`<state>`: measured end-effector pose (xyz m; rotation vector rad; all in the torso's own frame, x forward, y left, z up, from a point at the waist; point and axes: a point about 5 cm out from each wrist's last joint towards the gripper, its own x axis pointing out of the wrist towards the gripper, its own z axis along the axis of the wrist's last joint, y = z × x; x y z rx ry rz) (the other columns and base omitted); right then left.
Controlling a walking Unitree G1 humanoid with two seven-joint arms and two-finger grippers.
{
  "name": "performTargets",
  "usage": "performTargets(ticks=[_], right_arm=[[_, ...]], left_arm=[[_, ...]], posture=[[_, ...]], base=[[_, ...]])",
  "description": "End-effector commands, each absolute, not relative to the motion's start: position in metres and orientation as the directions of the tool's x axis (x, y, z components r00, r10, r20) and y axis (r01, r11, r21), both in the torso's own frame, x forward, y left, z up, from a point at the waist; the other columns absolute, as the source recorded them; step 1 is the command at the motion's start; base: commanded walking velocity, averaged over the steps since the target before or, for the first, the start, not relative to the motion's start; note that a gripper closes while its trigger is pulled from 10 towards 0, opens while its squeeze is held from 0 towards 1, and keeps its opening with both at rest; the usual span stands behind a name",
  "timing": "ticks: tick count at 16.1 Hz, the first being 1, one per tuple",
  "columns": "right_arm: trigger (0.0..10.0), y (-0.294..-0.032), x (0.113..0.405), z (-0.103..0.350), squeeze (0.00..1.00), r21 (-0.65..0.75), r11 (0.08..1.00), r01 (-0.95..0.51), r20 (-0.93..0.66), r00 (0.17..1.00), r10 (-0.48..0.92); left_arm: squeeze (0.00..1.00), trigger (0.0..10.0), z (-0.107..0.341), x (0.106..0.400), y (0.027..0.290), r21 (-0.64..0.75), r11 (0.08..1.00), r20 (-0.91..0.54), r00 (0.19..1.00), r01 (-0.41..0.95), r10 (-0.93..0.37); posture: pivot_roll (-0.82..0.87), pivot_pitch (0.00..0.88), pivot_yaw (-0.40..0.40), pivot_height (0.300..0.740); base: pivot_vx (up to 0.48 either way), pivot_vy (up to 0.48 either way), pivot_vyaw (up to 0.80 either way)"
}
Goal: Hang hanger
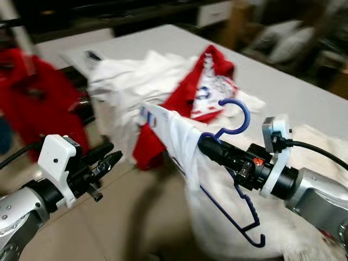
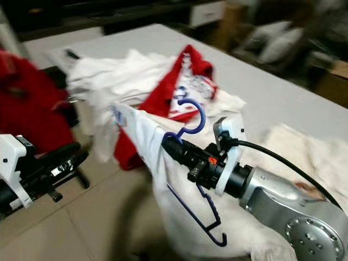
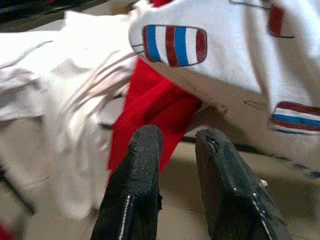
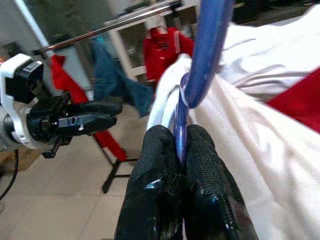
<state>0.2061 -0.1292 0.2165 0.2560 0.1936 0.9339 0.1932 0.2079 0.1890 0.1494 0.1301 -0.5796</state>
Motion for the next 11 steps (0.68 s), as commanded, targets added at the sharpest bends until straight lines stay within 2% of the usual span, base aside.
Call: performTargets(ticks=[1, 3, 6, 11], right_arm=[[10.0, -0.127, 0.205, 0.21, 0.0, 0.297, 0.576, -0.762, -0.082, 0.581, 0.81], [10.0, -0.127, 0.206, 0.194, 0.0, 0.312, 0.632, -0.71, -0.129, 0.627, 0.768], [10.0, -0.126, 0.203, 0.182, 0.0, 0.324, 0.665, -0.673, -0.164, 0.653, 0.74], [10.0, -0.132, 0.202, 0.145, 0.0, 0.244, 0.801, -0.546, -0.323, 0.733, 0.598]], left_arm=[[0.0, 10.0, 0.19, 0.192, 0.205, 0.139, 0.824, -0.164, 0.834, 0.549, -0.527], [0.0, 10.0, 0.182, 0.196, 0.204, 0.158, 0.836, -0.181, 0.848, 0.526, -0.499], [0.0, 10.0, 0.173, 0.194, 0.2, 0.154, 0.829, -0.206, 0.838, 0.538, -0.505], [0.0, 10.0, 0.167, 0.198, 0.199, 0.19, 0.825, -0.223, 0.842, 0.532, -0.491]], posture=[[0.15, 0.067, -0.008, 0.74], [0.14, 0.067, 0.0, 0.74], [0.14, 0.066, 0.01, 0.74], [0.12, 0.064, 0.015, 0.74]], base=[[0.0, 0.0, 0.8], [0.0, 0.0, 0.8], [0.0, 0.0, 0.8], [0.0, 0.0, 0.8]])
